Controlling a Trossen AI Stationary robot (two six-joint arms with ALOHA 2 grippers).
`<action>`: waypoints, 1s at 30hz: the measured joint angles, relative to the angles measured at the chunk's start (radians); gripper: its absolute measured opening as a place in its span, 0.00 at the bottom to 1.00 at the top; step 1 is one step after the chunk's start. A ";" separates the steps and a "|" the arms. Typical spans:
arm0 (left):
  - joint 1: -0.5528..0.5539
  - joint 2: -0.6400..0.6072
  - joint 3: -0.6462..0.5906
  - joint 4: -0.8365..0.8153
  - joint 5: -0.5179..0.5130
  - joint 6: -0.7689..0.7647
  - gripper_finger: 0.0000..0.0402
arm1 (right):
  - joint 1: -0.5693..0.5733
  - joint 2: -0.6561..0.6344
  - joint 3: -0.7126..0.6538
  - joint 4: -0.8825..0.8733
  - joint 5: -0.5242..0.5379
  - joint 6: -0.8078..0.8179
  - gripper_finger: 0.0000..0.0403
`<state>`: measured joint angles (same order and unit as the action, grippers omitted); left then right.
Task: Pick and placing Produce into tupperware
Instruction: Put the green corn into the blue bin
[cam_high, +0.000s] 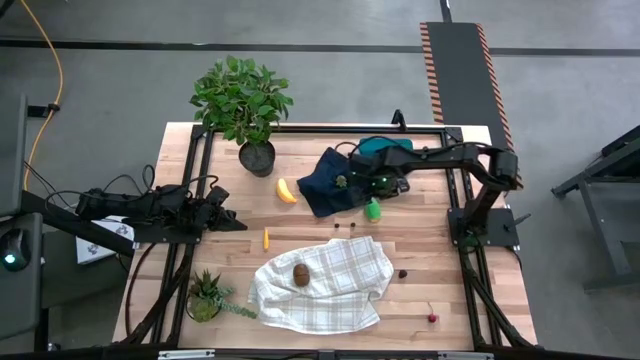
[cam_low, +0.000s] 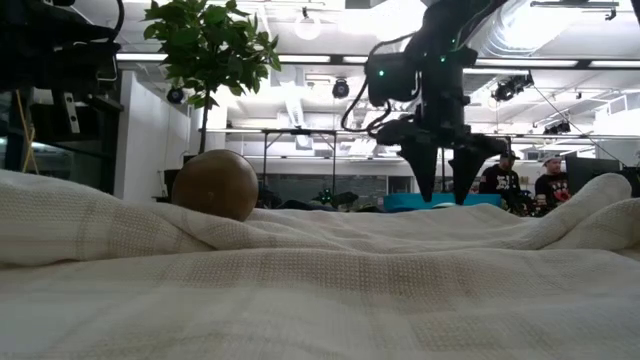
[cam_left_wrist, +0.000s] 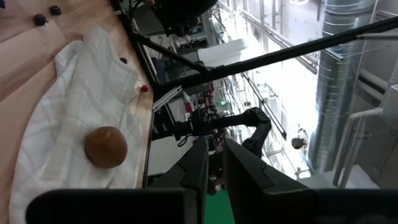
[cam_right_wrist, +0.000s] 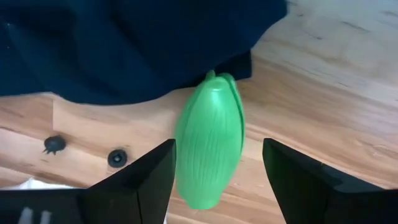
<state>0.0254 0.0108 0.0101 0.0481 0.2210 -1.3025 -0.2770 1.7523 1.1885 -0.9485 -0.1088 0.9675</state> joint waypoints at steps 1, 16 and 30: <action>0.000 0.000 0.000 0.000 0.000 0.000 0.10 | 0.002 0.007 0.000 0.006 -0.005 -0.002 0.58; 0.000 0.000 0.000 0.000 0.000 0.000 0.10 | 0.003 0.095 0.000 0.041 -0.065 -0.026 0.58; 0.000 0.000 0.000 0.000 0.000 0.013 0.10 | 0.017 0.118 0.000 0.032 -0.080 -0.026 0.58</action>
<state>0.0256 0.0107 0.0101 0.0481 0.2211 -1.2892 -0.2600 1.8702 1.1889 -0.9166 -0.1890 0.9417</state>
